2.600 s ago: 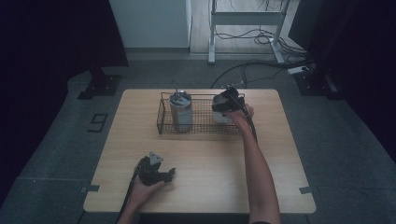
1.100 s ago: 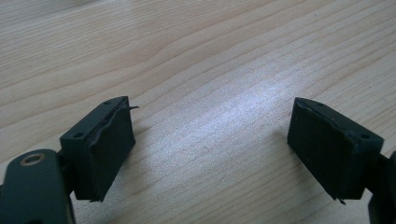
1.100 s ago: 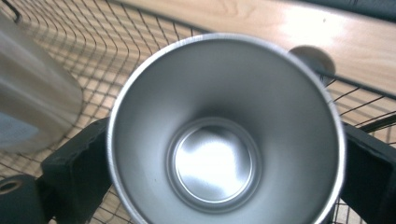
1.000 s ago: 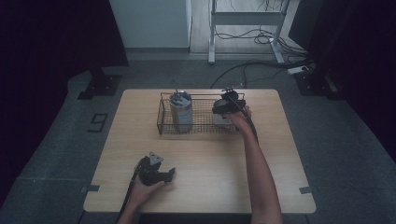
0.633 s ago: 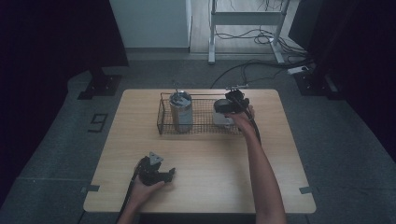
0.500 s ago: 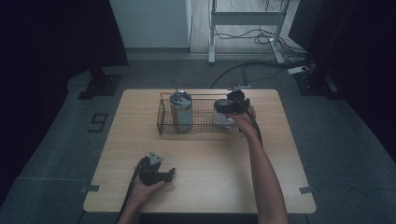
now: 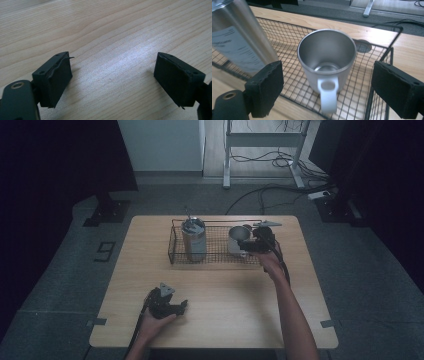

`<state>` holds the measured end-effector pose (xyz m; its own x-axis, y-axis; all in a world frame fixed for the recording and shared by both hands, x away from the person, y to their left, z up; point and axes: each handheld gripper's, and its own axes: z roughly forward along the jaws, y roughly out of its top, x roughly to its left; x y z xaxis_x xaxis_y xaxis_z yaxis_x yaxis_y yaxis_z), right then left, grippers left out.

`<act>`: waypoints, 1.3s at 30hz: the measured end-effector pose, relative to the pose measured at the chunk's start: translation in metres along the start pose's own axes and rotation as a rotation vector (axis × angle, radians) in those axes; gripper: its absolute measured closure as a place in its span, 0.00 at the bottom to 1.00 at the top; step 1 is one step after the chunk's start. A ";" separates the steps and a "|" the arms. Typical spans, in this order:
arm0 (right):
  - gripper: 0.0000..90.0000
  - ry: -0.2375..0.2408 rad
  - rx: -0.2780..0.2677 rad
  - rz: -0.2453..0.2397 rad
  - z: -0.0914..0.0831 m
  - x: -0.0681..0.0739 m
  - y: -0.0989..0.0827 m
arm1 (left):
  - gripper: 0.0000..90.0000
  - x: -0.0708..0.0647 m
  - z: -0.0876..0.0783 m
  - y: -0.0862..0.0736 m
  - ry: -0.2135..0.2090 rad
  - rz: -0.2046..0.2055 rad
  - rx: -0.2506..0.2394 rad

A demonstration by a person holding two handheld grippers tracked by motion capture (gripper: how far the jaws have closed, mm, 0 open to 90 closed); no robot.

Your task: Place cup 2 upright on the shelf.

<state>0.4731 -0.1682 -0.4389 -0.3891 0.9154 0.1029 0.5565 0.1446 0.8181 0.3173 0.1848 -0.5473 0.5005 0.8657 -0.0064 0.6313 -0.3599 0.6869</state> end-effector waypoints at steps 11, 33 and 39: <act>0.15 0.021 -0.028 0.006 -0.037 -0.010 -0.040 | 0.16 0.000 0.000 0.000 0.000 0.000 0.002; 0.18 0.033 -0.039 0.038 -0.083 -0.012 -0.127 | 0.16 0.000 0.000 0.000 0.001 0.000 0.001; 0.19 0.030 -0.016 0.039 -0.086 -0.012 -0.147 | 0.16 0.000 0.000 0.000 0.001 0.000 0.001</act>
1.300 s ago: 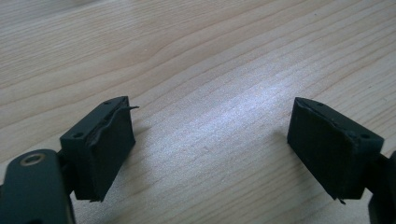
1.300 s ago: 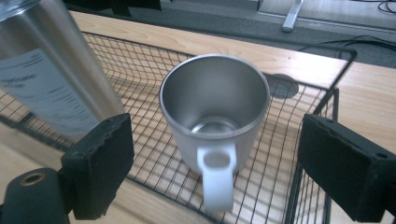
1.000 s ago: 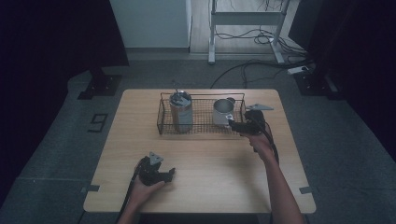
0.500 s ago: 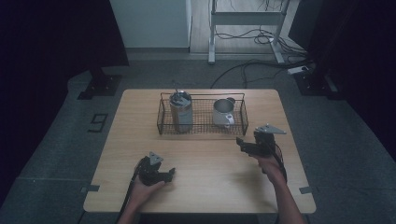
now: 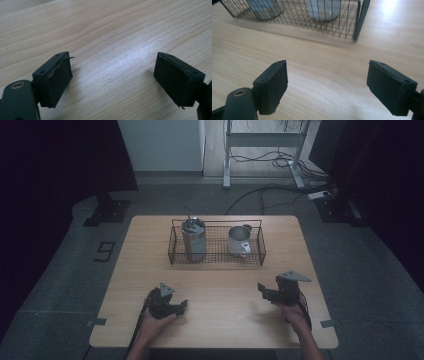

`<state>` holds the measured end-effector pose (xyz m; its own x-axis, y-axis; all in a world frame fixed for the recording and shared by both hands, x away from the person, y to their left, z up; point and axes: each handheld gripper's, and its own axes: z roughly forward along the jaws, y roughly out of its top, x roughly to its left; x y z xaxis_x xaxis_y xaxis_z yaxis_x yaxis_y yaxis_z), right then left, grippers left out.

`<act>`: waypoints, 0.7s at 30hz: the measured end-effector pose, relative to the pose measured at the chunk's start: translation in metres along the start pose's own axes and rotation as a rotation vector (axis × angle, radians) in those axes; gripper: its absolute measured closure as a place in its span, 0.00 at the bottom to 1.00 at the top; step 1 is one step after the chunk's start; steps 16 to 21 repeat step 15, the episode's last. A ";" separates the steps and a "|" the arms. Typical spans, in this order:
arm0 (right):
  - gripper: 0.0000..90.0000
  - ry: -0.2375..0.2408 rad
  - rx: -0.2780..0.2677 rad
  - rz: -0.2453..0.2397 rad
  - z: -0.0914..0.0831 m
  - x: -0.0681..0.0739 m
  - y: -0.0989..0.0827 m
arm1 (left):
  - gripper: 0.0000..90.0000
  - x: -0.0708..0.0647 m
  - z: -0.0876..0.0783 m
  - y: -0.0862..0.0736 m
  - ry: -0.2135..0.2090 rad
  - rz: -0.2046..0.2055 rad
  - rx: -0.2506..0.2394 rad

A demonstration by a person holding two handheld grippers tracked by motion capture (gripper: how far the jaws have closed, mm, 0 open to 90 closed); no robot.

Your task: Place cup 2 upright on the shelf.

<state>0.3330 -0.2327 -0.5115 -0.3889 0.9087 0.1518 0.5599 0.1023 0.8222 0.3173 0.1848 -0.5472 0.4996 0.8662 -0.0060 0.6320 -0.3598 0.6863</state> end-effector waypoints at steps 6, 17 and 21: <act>0.19 -0.007 0.020 0.006 0.003 -0.003 -0.013 | 0.16 0.000 0.000 0.000 0.000 0.000 0.000; 0.19 -0.015 0.015 0.003 0.003 -0.004 -0.014 | 0.16 0.000 0.000 0.000 0.000 0.000 0.000; 0.19 -0.015 0.015 0.003 0.003 -0.004 -0.014 | 0.16 0.000 0.000 0.000 0.000 0.000 0.000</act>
